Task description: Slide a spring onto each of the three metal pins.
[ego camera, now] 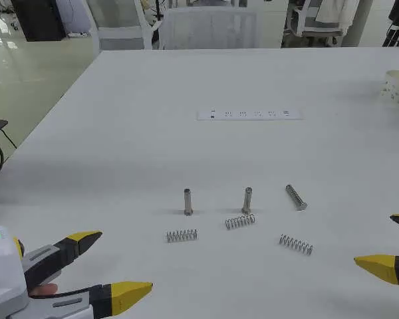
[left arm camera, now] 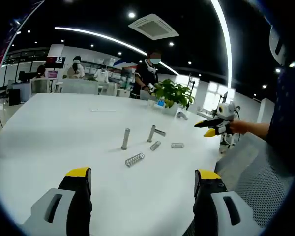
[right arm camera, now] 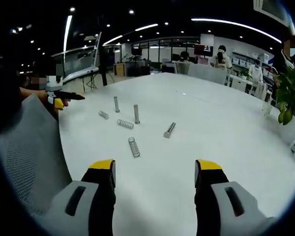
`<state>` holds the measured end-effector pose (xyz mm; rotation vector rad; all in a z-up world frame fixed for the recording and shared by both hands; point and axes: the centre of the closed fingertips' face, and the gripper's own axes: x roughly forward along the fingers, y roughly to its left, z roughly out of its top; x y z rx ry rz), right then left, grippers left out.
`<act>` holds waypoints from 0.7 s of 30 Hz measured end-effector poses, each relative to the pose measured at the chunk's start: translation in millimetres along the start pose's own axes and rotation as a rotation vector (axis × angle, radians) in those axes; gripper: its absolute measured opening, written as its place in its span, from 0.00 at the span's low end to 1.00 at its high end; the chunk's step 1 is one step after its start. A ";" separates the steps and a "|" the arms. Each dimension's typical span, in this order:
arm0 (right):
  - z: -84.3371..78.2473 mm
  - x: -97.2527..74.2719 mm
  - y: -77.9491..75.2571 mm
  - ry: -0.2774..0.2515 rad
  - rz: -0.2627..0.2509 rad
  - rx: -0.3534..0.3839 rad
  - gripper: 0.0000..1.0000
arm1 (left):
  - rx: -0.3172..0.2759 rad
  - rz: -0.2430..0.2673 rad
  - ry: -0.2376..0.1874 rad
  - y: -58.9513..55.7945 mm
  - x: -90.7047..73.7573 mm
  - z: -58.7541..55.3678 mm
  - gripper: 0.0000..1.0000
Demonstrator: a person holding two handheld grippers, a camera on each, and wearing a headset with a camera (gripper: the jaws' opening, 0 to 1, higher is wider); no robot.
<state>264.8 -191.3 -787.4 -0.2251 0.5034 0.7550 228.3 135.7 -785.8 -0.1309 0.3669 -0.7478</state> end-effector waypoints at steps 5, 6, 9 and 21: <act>1.5 -0.8 0.5 0.002 -0.001 -0.004 0.63 | -0.003 0.000 -0.003 -0.1 -1.5 -0.2 0.83; 2.2 -1.0 0.7 0.002 -0.002 -0.005 0.63 | -0.003 0.000 -0.003 -0.2 -1.6 -0.2 0.83; 3.1 -1.1 1.6 0.002 -0.003 -0.009 0.63 | -0.001 -0.003 -0.004 -0.6 -2.0 0.2 0.83; 1.7 -2.1 7.5 0.002 -0.006 -0.007 0.63 | 0.007 -0.019 -0.009 -3.1 -3.6 4.6 0.83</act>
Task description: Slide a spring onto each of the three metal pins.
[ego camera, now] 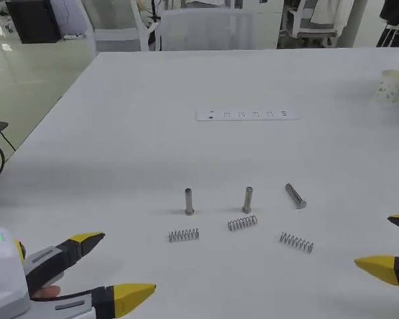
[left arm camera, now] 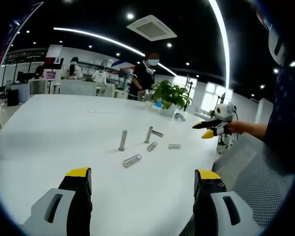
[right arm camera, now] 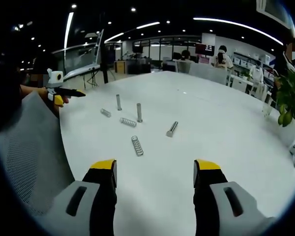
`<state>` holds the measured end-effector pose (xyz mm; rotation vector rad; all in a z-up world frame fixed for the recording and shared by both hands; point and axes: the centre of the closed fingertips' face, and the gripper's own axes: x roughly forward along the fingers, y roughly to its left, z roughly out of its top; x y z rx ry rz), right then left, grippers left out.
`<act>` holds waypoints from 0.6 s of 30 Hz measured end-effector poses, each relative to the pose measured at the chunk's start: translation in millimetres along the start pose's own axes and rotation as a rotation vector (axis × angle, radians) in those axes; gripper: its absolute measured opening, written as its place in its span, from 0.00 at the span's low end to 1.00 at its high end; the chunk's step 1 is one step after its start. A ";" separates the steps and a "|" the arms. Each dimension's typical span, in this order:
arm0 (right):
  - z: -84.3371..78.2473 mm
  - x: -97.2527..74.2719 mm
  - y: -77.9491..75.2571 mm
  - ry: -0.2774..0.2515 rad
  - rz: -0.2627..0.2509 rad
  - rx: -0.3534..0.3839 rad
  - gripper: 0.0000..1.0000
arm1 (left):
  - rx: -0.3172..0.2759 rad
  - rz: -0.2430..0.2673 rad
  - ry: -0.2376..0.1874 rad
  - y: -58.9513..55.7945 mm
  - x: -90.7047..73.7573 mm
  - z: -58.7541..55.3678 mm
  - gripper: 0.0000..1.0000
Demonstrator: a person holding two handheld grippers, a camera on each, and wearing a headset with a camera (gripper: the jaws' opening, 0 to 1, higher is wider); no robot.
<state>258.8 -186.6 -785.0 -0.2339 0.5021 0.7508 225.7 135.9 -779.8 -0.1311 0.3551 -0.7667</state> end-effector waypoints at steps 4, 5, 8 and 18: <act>-2.3 -0.8 0.5 -0.001 -0.002 0.005 0.63 | 0.006 -0.003 0.003 -1.1 0.4 1.9 0.83; -3.2 -1.1 0.7 0.001 -0.002 0.005 0.63 | 0.007 -0.003 0.002 -1.2 0.7 2.9 0.83; -4.5 -1.8 0.9 0.003 -0.002 0.006 0.63 | 0.008 -0.004 -0.003 -2.1 1.1 5.1 0.83; -3.0 -3.3 -1.8 -0.002 -0.006 0.005 0.62 | 0.011 -0.006 -0.001 -3.9 1.0 5.5 0.83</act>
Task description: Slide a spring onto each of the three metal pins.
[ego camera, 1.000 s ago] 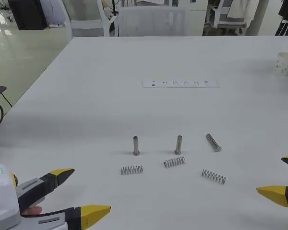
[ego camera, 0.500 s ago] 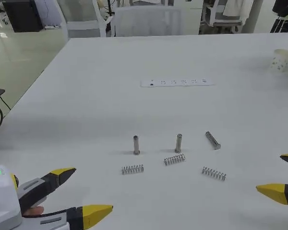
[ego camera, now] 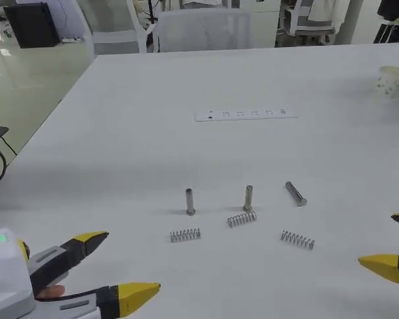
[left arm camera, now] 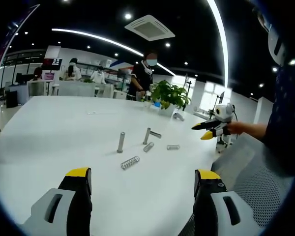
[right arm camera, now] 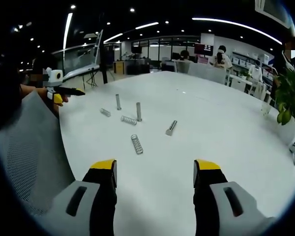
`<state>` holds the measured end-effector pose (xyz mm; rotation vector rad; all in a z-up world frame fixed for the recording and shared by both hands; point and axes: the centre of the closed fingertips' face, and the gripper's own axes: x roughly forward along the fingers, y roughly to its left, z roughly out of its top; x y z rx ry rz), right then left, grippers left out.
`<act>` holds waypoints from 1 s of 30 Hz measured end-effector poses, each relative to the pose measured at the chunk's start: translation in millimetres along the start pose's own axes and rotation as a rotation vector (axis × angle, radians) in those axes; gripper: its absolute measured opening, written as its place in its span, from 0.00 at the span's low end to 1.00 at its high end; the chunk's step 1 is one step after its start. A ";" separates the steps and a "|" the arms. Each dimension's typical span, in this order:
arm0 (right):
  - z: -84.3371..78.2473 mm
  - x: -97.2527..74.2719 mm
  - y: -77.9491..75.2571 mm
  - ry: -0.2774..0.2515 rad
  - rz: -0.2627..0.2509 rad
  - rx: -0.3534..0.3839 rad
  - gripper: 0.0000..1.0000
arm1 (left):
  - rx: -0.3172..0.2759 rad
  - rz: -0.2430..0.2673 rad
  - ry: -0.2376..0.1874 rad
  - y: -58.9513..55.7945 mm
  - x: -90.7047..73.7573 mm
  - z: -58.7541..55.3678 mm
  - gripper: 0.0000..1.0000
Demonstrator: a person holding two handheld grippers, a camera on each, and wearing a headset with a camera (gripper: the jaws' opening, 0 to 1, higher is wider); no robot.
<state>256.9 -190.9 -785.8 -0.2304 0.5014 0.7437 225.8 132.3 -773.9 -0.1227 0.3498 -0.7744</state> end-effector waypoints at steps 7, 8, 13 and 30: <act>0.3 0.6 0.7 -0.001 0.003 0.002 0.62 | 0.001 -0.001 -0.001 0.0 0.4 0.0 0.83; 0.5 0.5 0.5 -0.002 0.003 0.002 0.62 | 0.001 -0.002 0.000 -0.2 0.6 -0.1 0.83; 1.1 -0.6 -0.1 -0.002 0.002 0.001 0.62 | 0.006 -0.006 -0.001 -1.9 2.4 0.3 0.83; 6.4 -0.1 -2.1 -0.004 0.005 -0.005 0.62 | 0.003 -0.006 -0.002 -4.4 3.5 -4.5 0.83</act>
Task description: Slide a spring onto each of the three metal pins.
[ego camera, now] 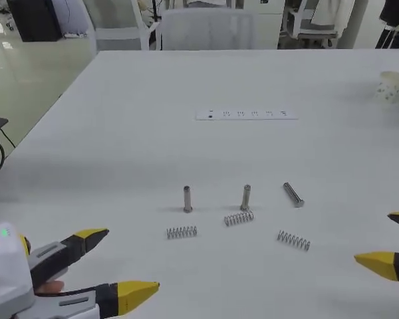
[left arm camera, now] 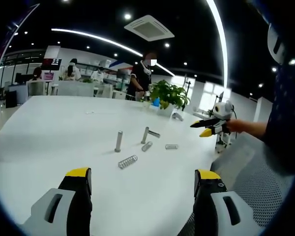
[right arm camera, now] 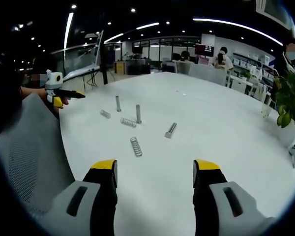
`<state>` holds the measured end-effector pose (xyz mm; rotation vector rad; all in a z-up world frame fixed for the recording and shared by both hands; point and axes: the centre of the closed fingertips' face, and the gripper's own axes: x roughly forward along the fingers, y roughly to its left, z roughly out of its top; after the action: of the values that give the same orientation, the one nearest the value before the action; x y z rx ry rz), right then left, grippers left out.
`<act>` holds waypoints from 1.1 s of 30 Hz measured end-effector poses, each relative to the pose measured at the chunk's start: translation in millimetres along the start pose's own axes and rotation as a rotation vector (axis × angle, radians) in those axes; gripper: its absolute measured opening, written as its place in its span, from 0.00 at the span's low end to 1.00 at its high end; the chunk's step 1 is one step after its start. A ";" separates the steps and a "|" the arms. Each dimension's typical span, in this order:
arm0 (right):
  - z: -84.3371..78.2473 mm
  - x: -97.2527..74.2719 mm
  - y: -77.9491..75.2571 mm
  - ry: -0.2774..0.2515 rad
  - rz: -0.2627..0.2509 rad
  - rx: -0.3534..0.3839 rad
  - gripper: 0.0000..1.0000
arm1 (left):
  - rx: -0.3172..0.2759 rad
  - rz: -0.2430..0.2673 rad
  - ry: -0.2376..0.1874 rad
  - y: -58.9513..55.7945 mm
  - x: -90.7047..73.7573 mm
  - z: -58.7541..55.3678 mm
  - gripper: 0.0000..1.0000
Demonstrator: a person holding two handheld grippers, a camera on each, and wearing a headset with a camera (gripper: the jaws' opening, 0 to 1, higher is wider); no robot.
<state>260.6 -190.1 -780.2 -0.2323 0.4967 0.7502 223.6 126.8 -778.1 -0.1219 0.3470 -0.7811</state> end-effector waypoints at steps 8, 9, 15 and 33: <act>-3.8 1.5 -2.5 0.007 0.003 0.013 0.61 | 0.007 0.003 0.001 -0.7 1.4 3.3 0.83; -4.1 1.6 -2.6 0.008 0.004 0.014 0.60 | 0.008 0.003 0.002 -0.9 1.6 3.2 0.83; -5.4 3.0 -3.1 0.012 0.008 0.020 0.60 | 0.010 0.003 0.007 -1.7 3.0 3.0 0.83; 25.5 26.6 -19.3 0.027 0.014 -0.014 0.54 | 0.028 -0.004 -0.008 -8.3 2.6 13.0 0.83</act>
<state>299.5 -178.5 -771.3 -0.2525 0.5197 0.7647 224.3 118.8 -764.6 -0.0994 0.3286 -0.7891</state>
